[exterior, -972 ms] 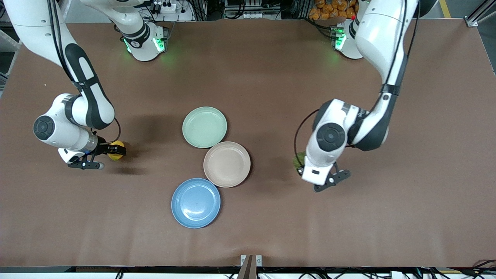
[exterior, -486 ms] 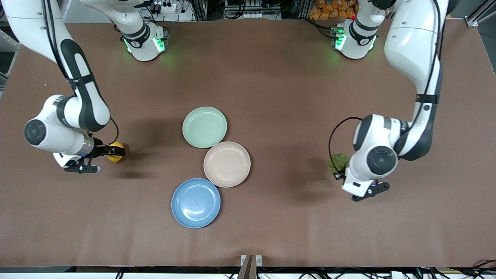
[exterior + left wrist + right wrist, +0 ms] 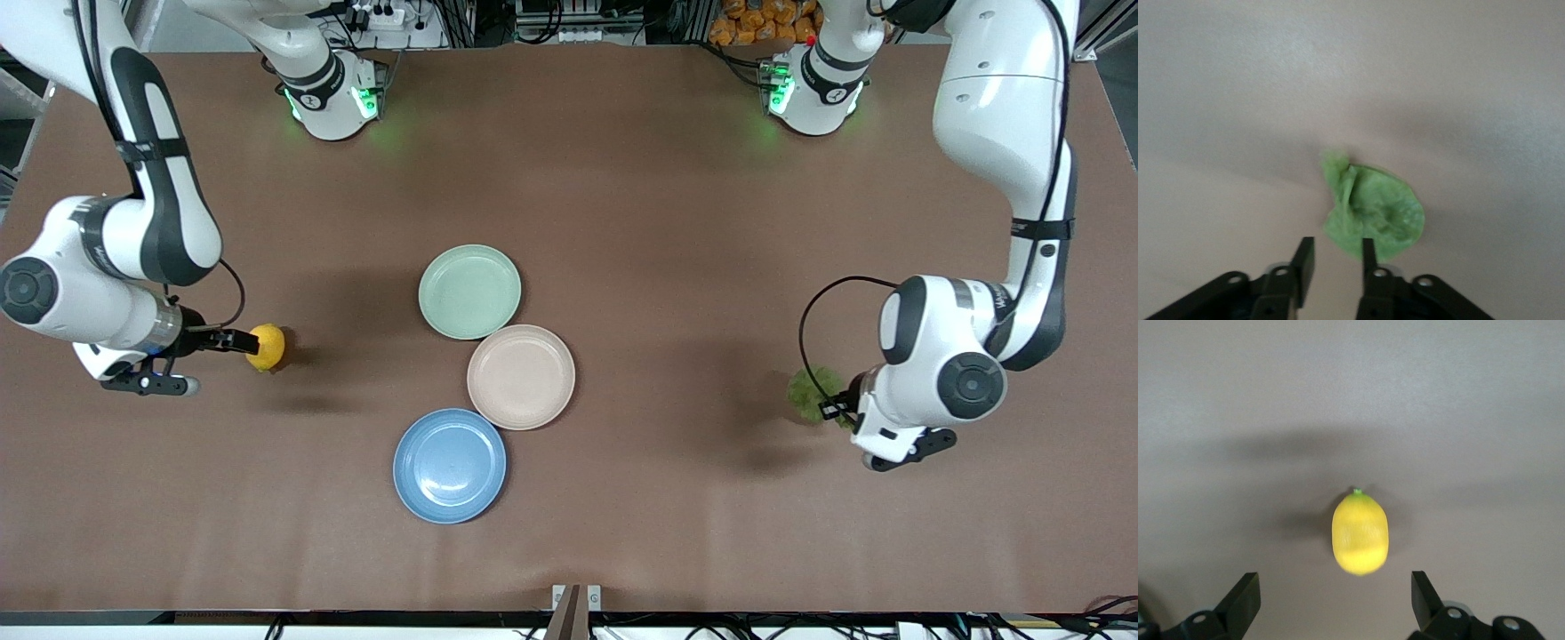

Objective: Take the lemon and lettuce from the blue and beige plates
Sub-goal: 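Carry the lettuce away with the left gripper while the right gripper lowers the lemon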

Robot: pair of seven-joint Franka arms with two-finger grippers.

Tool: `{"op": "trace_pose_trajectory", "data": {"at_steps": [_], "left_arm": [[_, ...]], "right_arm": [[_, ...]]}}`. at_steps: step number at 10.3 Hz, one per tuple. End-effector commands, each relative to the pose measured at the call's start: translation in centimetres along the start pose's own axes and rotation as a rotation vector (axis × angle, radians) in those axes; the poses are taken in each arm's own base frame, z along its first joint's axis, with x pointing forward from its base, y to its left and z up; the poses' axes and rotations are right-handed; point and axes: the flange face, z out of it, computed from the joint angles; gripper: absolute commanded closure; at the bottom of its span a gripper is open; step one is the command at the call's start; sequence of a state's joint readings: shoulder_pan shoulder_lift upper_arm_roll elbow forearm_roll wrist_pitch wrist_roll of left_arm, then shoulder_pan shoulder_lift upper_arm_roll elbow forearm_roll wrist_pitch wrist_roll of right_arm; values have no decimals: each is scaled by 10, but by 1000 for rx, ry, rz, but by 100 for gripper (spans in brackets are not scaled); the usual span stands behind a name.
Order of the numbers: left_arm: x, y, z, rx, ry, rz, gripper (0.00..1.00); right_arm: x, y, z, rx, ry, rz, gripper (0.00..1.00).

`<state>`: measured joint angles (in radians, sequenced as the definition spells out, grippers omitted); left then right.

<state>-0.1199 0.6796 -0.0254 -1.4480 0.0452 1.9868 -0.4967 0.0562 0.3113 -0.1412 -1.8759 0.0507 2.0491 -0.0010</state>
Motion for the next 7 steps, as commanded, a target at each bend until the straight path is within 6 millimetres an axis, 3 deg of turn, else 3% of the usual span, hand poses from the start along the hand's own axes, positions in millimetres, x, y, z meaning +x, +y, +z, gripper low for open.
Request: {"op": "trace_pose_trajectory", "data": {"at_steps": [1,4,7], "left_arm": [[-6,3,-10,-27,1,15,0],[-31,-12,-36,-33,18,12,0],[-82,-41,-67,-61,79,8,0]], "right_arm": [[-4,0,-44,-16,-15,36,0],[-10,2,-86,-10,-17,74,0],[-13,1,-144,-11,-28,72,0]]}}
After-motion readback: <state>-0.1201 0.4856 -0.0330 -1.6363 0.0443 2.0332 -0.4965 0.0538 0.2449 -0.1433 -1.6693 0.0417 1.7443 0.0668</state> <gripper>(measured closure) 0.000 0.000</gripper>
